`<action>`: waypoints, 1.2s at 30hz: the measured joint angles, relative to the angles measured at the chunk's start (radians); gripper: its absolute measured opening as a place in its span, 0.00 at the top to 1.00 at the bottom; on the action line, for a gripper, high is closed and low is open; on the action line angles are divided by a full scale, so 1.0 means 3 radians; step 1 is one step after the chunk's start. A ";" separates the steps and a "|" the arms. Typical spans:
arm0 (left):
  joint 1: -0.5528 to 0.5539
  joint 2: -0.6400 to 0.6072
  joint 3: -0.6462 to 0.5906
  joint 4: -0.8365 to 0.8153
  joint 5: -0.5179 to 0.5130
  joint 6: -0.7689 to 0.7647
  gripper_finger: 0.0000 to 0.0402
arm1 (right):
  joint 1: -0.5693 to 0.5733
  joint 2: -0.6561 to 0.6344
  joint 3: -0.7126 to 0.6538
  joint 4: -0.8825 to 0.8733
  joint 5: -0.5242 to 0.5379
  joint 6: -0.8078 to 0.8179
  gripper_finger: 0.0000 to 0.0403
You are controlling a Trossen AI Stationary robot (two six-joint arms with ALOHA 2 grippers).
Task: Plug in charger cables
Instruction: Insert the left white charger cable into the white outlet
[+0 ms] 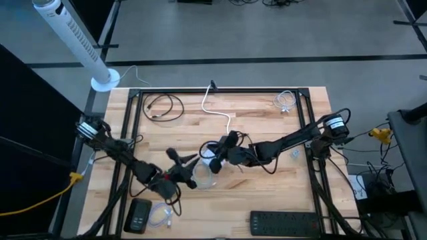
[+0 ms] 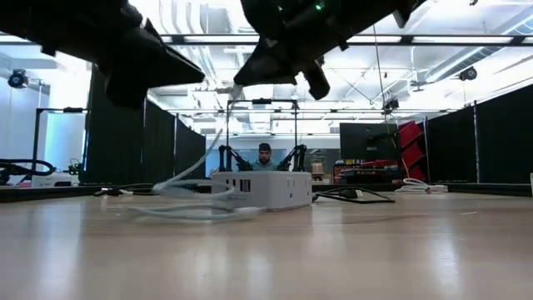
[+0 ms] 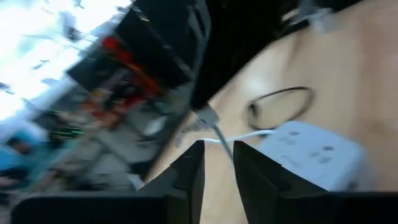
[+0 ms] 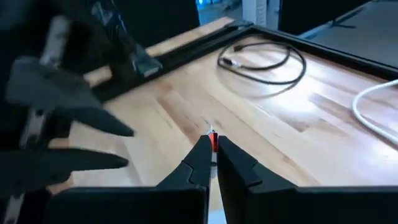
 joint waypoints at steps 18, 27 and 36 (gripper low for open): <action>0.0114 0.0170 0.0089 -0.0001 -0.0628 0.0165 0.76 | -0.0009 0.0175 0.0000 0.1040 -0.0055 0.0400 1.00; 0.0282 0.0141 0.0087 0.0207 -0.0602 0.0160 0.50 | -0.0125 0.0178 0.0000 0.1051 0.0059 0.0622 1.00; 0.0498 0.0125 0.0086 0.0429 -0.0468 0.0117 0.37 | -0.0146 0.0178 0.0000 0.1088 0.0115 0.0801 1.00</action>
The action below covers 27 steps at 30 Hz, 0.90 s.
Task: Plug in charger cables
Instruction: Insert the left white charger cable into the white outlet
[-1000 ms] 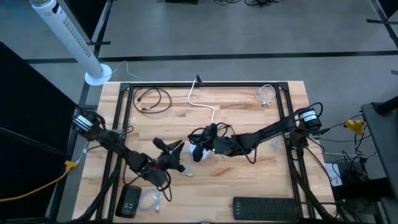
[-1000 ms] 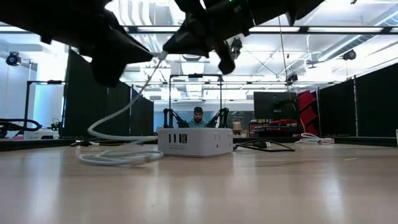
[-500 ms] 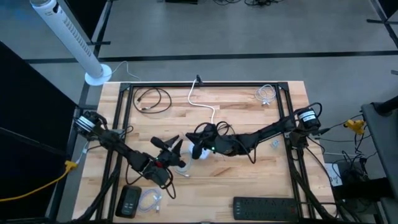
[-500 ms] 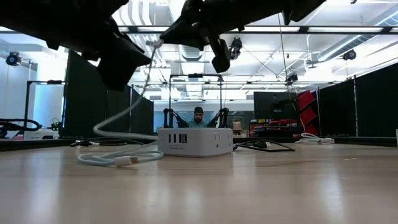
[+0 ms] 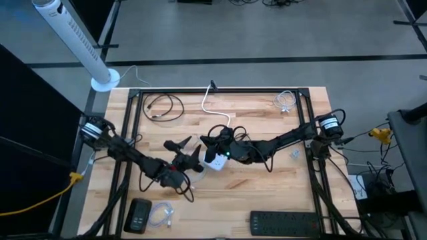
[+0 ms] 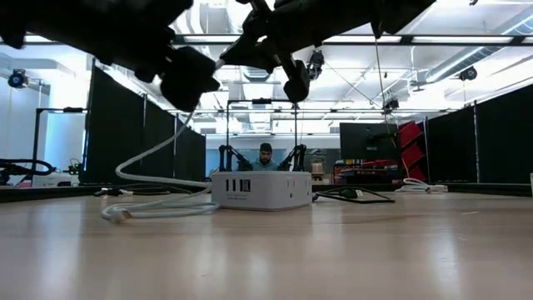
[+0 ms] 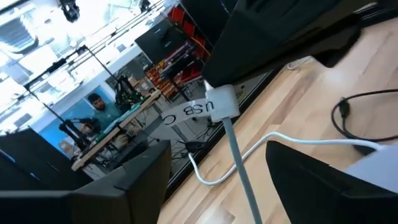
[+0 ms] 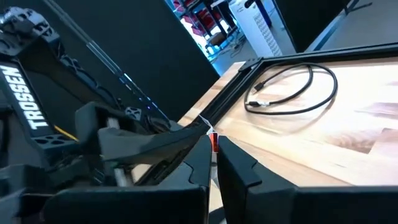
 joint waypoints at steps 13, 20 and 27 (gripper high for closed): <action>0.0192 0.0000 0.0167 0.0164 0.0361 0.0132 0.56 | 0.0000 0.0000 0.0000 0.0007 0.0000 0.0086 1.00; 0.0272 0.0006 0.0323 0.0004 0.0415 0.0171 0.71 | -0.0001 0.0000 0.0000 0.0004 0.0019 0.0048 1.00; 0.0199 0.0009 0.0321 0.0010 0.0174 0.0243 0.80 | 0.0000 0.0000 0.0001 0.0022 -0.0009 0.0001 1.00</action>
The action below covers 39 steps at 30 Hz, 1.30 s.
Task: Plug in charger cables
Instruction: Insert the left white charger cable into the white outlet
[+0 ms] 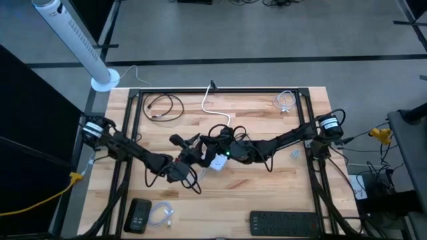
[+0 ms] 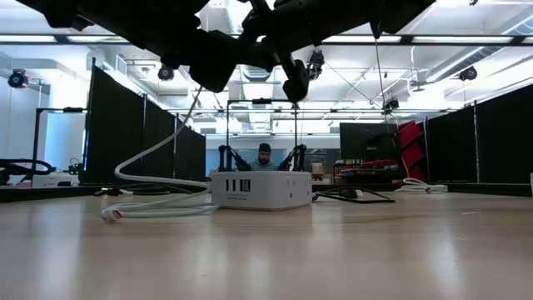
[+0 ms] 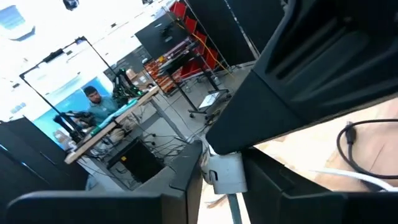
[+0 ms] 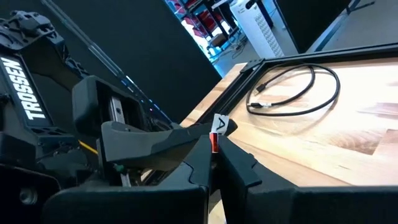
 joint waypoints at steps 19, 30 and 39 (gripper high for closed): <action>-0.0072 0.0000 0.0004 -0.0010 -0.0082 0.0079 0.87 | 0.0000 0.0000 0.0001 0.0029 -0.0064 -0.0158 1.00; -0.0088 0.0000 0.0000 -0.0086 0.0129 0.0085 0.88 | 0.0014 -0.0027 -0.0005 0.0003 -0.0096 -0.0651 0.83; -0.0211 -0.0064 -0.0005 -0.0262 0.0566 0.0043 0.96 | 0.0120 -0.0376 0.0001 -0.0532 -0.0121 -0.2071 0.67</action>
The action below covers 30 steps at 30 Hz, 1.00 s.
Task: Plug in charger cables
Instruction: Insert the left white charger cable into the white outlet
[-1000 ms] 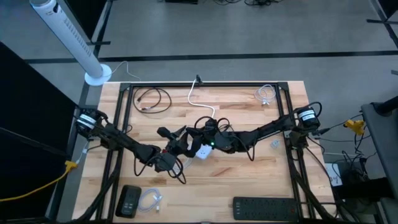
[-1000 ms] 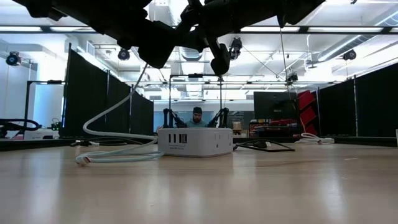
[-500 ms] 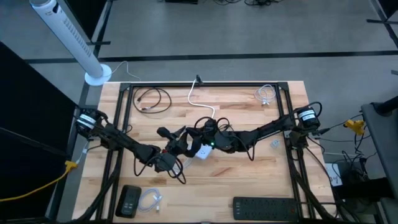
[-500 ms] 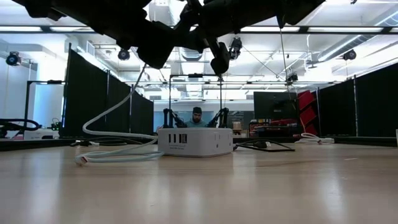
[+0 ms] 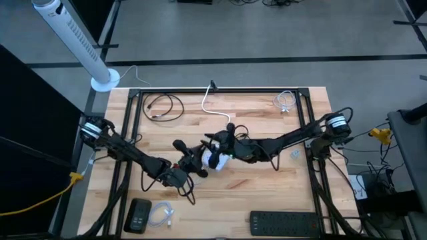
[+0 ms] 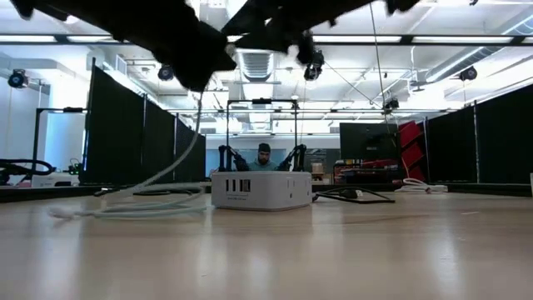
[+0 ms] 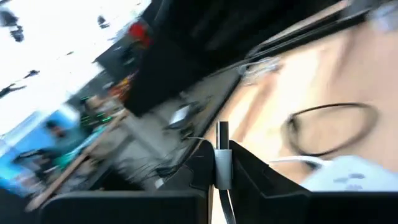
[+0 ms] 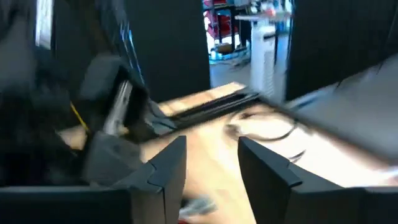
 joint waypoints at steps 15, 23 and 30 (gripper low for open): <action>-0.0027 -0.0235 0.0001 -0.0621 0.1659 -0.0519 0.96 | 0.0764 -0.0499 -0.0001 -0.1411 0.0021 -0.1546 0.74; -0.0011 -0.0231 0.0001 -0.1114 0.1806 -0.1156 0.96 | 0.0781 -0.0274 -0.0001 -0.1537 -0.0007 -0.1151 0.80; -0.0001 -0.0231 0.0001 -0.1118 0.2096 -0.1231 0.96 | 0.0668 0.0021 -0.0003 -0.1224 -0.0079 -0.1224 0.81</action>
